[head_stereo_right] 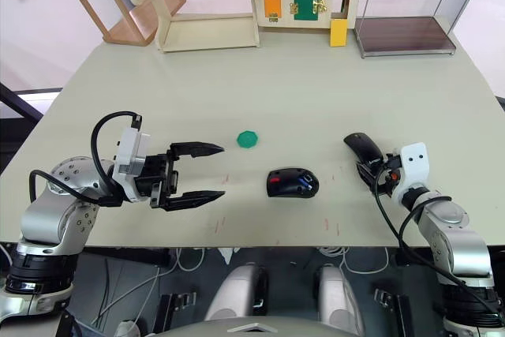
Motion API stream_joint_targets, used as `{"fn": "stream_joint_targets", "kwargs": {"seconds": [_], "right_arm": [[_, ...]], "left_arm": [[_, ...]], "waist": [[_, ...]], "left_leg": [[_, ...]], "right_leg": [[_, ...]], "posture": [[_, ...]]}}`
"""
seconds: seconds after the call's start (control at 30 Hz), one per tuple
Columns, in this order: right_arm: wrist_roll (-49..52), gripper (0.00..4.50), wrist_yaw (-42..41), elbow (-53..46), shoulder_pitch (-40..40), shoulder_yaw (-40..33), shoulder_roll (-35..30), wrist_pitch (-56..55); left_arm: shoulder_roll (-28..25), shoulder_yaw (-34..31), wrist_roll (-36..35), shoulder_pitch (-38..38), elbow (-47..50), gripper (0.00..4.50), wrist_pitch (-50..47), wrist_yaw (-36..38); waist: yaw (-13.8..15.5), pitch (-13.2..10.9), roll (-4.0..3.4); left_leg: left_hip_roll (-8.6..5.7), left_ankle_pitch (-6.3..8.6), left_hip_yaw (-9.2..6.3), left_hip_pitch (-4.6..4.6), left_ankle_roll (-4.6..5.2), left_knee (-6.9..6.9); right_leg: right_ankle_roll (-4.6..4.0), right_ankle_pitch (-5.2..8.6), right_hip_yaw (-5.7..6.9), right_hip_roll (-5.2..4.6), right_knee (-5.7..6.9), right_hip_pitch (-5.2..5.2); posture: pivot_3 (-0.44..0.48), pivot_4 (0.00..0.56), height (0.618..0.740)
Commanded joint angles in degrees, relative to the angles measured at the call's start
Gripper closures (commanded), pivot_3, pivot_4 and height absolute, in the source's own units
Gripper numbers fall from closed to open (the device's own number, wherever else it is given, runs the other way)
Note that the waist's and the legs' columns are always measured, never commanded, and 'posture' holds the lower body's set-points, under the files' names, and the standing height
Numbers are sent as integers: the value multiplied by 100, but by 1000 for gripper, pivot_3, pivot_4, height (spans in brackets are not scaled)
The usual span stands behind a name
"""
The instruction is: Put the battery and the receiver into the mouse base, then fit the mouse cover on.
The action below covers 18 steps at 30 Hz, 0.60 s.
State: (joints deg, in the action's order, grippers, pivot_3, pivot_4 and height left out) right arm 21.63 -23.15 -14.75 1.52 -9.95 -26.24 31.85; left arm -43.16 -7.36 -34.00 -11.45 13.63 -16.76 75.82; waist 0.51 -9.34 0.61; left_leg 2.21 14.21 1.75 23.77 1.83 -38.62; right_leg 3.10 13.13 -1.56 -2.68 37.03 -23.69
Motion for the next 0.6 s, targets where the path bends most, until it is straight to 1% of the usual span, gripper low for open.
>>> {"fn": "stream_joint_targets", "kwargs": {"seconds": [0.03, 0.6], "right_arm": [[4, 0, 14, -208, -13, -158, -13, -112], [-8, 0, 11, -281, -61, -131, 91, -81]], "left_arm": [[-3, -68, -107, -24, 26, 30, 62, -4], [-35, -31, -72, -51, -70, 30, 70, 44]], "waist": [[-1, 0, 0], [-2, 0, 0]], "left_leg": [[0, 0, 0, 0, 0, 0], [0, 0, 1, 0, 0, 2]], "right_leg": [[0, 0, 0, 0, 0, 0], [0, 0, 0, 0, -2, 0]], "posture": [[0, 150, 740], [0, 150, 740]]}}
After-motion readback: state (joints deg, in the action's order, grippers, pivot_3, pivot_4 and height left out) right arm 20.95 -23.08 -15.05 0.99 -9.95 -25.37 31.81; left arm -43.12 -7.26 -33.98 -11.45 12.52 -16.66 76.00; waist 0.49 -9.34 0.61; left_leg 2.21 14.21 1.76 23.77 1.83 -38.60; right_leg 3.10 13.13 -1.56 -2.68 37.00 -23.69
